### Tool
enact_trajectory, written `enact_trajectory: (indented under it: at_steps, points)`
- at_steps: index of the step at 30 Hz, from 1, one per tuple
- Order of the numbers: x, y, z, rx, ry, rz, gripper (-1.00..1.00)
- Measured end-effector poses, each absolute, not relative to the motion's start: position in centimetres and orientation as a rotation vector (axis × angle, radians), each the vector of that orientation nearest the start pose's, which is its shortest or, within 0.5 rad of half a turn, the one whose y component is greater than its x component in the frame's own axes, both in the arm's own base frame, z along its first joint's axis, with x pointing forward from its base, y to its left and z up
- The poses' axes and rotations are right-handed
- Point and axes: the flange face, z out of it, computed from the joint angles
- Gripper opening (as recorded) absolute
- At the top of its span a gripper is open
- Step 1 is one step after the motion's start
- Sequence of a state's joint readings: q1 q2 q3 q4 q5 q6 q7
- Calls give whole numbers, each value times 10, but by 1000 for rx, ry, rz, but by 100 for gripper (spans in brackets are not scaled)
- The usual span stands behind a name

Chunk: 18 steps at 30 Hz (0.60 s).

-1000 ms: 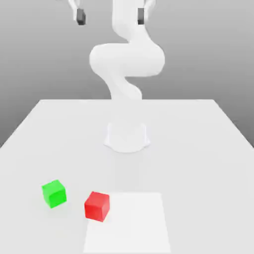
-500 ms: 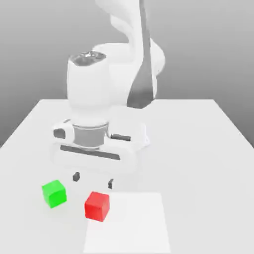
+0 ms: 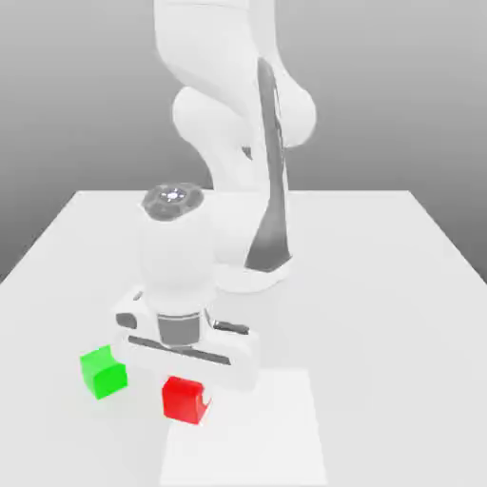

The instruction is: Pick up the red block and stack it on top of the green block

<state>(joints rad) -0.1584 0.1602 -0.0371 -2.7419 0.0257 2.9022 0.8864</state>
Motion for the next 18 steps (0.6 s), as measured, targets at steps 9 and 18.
enact_trajectory:
  at_steps: [9, 18]
  points:
    - [373, -113, 222, -2677, 1676, -23, -100]
    - [353, -160, 240, -2686, 1679, -39, -100]
